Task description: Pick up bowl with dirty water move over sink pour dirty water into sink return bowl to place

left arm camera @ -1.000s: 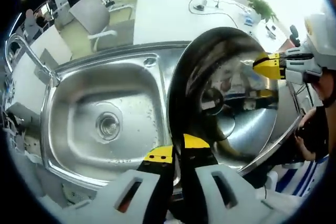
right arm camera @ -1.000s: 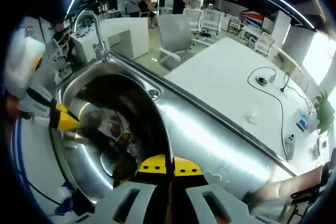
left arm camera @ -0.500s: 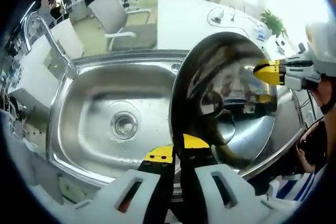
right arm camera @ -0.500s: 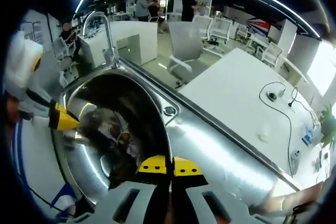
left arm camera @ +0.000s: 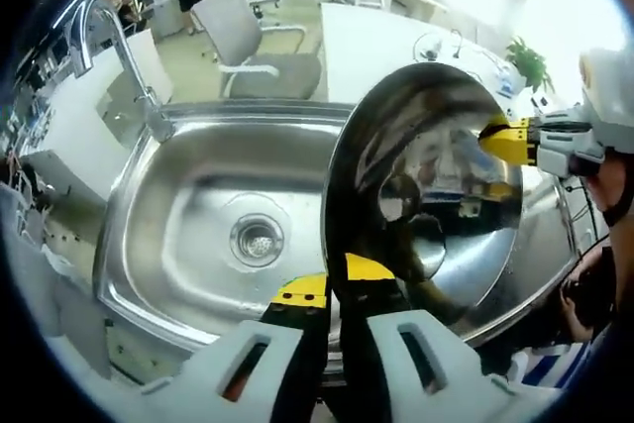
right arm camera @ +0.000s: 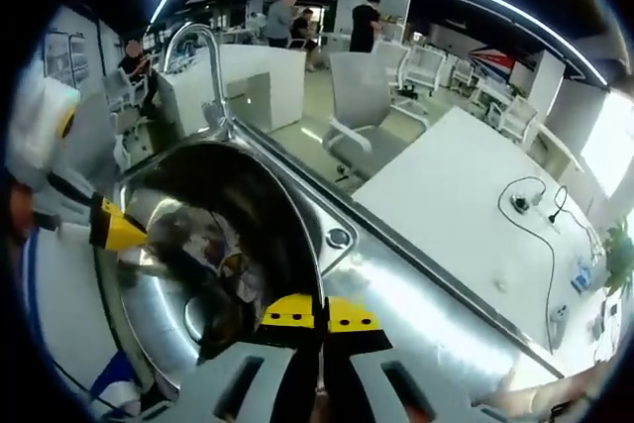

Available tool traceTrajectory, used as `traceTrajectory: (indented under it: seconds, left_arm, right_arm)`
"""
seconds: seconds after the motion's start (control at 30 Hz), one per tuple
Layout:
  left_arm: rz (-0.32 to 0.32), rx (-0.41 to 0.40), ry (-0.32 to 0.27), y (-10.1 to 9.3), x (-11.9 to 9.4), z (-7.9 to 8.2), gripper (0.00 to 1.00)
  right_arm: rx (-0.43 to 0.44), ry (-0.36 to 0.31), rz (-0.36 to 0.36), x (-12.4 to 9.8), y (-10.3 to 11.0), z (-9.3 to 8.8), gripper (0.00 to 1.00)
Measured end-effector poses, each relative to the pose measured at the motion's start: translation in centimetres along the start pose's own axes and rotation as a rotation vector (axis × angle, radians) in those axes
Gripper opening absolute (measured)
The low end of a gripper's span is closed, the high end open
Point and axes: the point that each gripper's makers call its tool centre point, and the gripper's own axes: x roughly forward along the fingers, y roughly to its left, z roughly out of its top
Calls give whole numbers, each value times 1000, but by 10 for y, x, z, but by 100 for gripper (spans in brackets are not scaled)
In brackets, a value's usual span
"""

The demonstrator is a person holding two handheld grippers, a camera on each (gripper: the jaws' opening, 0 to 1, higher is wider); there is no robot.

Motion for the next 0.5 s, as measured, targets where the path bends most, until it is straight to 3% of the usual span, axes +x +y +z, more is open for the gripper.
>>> traceTrajectory:
  seconds: [0.1,0.5]
  left_arm:
    - [27,-9,-58,12,1,7,0]
    - [113,-43,-192,46,-8,20,0]
  right_arm:
    - [-11,-45,-22,3,4,10,0]
    - [-59,-162,-68,10,21,42,0]
